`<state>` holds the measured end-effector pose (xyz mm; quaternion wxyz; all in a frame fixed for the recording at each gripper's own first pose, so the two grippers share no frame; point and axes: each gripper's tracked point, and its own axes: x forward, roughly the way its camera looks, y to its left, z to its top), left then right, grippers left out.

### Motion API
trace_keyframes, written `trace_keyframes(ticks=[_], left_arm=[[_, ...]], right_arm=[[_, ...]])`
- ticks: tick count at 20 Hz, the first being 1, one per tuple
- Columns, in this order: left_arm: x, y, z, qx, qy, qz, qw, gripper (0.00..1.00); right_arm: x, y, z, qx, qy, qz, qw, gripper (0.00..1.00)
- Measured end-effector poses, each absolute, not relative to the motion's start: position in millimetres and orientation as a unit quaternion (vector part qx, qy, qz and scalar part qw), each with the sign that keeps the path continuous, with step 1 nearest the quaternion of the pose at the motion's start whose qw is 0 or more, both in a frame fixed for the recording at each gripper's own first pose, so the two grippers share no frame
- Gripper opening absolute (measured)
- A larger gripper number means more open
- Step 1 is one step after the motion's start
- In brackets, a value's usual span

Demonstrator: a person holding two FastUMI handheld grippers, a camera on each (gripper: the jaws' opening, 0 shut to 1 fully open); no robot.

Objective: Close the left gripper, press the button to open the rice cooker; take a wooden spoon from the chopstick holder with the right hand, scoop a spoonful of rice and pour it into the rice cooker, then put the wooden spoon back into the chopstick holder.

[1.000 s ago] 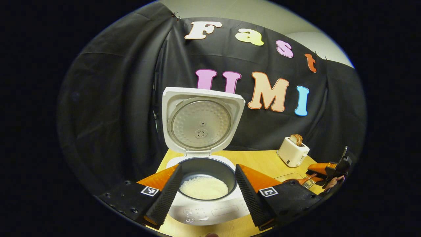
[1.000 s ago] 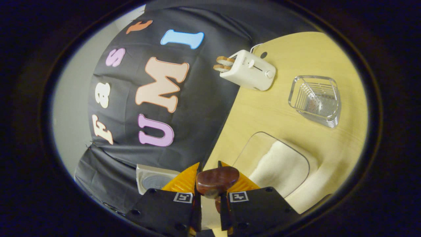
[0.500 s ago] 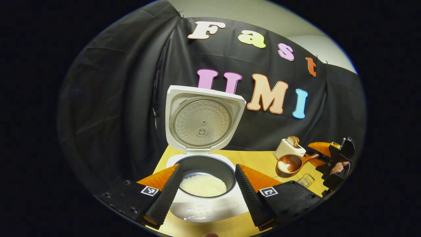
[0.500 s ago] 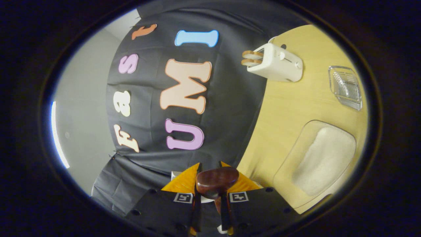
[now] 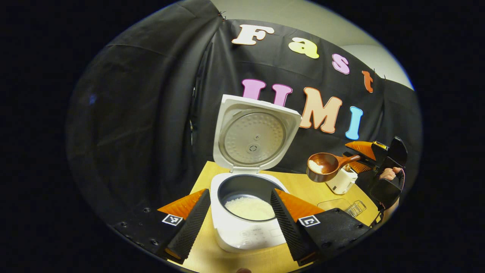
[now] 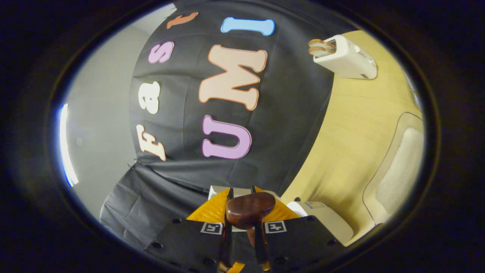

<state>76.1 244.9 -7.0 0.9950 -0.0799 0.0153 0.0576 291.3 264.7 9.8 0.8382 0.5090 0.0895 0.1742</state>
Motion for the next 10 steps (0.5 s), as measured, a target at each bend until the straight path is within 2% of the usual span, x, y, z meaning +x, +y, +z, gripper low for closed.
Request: trace_keyframes(ticks=[10], left_arm=[[64,281,-16,-0.09,0.02,0.076,0.993,0.94]], right_arm=[[302,362,-28,0.312,0.114,0.183,0.925,0.24]])
